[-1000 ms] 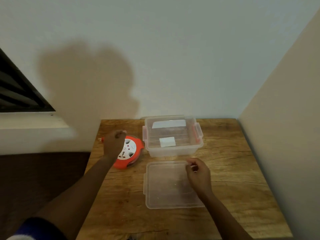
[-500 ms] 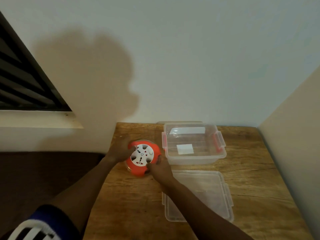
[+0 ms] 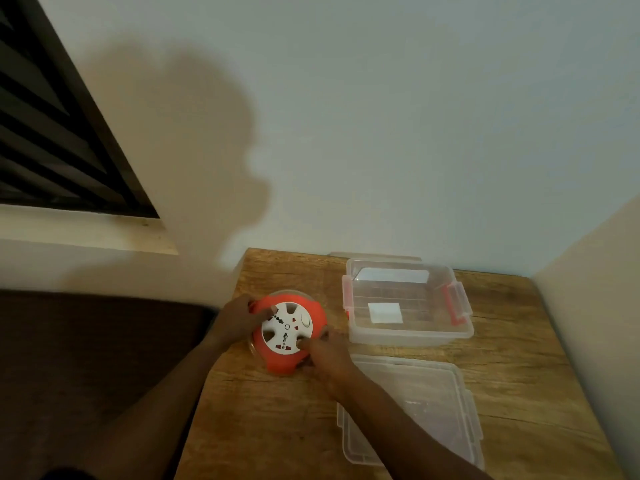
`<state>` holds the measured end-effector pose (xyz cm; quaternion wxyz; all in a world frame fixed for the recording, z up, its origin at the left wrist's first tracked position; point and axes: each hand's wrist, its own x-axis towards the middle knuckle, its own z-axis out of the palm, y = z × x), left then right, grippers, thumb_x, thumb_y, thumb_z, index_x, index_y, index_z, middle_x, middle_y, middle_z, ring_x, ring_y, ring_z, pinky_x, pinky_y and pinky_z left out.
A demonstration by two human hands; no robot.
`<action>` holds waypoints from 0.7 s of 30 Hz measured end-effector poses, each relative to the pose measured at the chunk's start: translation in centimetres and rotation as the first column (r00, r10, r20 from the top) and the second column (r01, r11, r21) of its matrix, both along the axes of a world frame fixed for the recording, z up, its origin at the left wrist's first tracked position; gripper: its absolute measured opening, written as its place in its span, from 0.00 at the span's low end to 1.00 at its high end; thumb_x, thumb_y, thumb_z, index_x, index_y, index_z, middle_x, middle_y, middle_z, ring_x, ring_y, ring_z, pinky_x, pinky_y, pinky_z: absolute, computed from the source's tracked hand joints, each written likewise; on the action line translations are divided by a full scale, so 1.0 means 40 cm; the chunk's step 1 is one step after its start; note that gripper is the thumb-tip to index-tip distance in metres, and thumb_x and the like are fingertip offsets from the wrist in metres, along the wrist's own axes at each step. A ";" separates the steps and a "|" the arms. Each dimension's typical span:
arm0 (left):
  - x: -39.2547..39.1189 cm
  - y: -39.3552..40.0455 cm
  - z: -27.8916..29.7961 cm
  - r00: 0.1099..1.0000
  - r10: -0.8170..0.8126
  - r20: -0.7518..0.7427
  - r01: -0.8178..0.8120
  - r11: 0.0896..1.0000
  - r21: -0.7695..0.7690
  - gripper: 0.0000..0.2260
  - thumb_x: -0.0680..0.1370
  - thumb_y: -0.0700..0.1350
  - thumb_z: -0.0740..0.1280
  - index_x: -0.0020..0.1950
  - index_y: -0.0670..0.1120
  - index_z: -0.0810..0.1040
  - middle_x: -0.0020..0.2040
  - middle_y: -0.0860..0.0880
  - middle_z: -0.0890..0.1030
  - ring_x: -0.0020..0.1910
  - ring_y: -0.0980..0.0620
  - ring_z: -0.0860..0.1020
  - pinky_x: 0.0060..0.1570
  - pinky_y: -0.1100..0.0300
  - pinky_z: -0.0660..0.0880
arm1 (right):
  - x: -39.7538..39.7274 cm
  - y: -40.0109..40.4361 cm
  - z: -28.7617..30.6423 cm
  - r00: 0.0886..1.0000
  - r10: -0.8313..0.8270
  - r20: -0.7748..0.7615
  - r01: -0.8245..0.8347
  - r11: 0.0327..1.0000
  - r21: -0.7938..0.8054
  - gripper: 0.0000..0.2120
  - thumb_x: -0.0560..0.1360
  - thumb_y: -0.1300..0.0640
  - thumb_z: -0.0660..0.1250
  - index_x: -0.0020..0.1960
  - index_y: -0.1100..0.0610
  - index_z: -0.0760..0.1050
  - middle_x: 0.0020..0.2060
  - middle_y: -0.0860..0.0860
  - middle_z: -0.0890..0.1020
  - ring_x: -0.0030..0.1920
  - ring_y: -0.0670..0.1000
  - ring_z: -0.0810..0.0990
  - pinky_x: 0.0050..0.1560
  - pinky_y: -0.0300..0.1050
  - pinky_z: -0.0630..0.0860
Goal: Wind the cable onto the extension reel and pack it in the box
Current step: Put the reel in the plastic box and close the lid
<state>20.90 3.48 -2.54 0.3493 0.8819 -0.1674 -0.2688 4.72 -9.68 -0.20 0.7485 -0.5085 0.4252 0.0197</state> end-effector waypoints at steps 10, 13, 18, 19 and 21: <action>-0.042 -0.028 0.176 0.977 0.213 -0.023 -0.203 0.883 -0.424 0.13 0.74 0.53 0.78 0.54 0.56 0.77 0.51 0.55 0.83 0.47 0.55 0.84 0.34 0.67 0.78 | -0.012 -0.036 0.149 0.978 0.018 0.209 0.005 0.994 -0.109 0.21 0.71 0.62 0.74 0.61 0.49 0.71 0.54 0.50 0.82 0.54 0.52 0.82 0.48 0.51 0.83; -0.064 -0.086 0.238 0.984 0.174 -0.048 -0.173 0.840 -0.514 0.24 0.72 0.47 0.81 0.63 0.54 0.73 0.55 0.55 0.81 0.51 0.54 0.83 0.42 0.59 0.82 | -0.036 -0.076 0.197 0.970 -0.030 0.241 0.048 0.997 -0.066 0.21 0.72 0.62 0.73 0.61 0.51 0.71 0.54 0.52 0.82 0.53 0.54 0.83 0.49 0.52 0.83; -0.115 -0.208 0.303 0.994 0.106 0.007 -0.083 0.812 -0.577 0.27 0.72 0.42 0.80 0.65 0.55 0.70 0.57 0.56 0.80 0.52 0.57 0.81 0.38 0.67 0.81 | -0.097 -0.168 0.241 0.954 -0.112 0.277 0.138 0.987 -0.077 0.19 0.72 0.63 0.74 0.59 0.51 0.73 0.52 0.53 0.84 0.50 0.54 0.85 0.48 0.52 0.83; -0.127 -0.234 0.312 0.996 0.088 0.021 -0.061 0.822 -0.566 0.27 0.73 0.43 0.79 0.65 0.55 0.70 0.57 0.56 0.79 0.52 0.57 0.81 0.37 0.70 0.80 | -0.111 -0.191 0.249 0.949 -0.135 0.285 0.166 0.982 -0.088 0.19 0.71 0.63 0.74 0.59 0.52 0.74 0.51 0.53 0.84 0.48 0.54 0.85 0.47 0.51 0.83; -0.145 -0.281 0.320 0.999 0.047 0.019 -0.028 0.830 -0.557 0.27 0.75 0.42 0.78 0.69 0.52 0.70 0.60 0.51 0.79 0.55 0.52 0.81 0.43 0.65 0.81 | -0.137 -0.237 0.263 0.940 -0.170 0.296 0.216 0.968 -0.131 0.20 0.71 0.64 0.74 0.60 0.53 0.75 0.50 0.54 0.84 0.47 0.55 0.85 0.44 0.49 0.83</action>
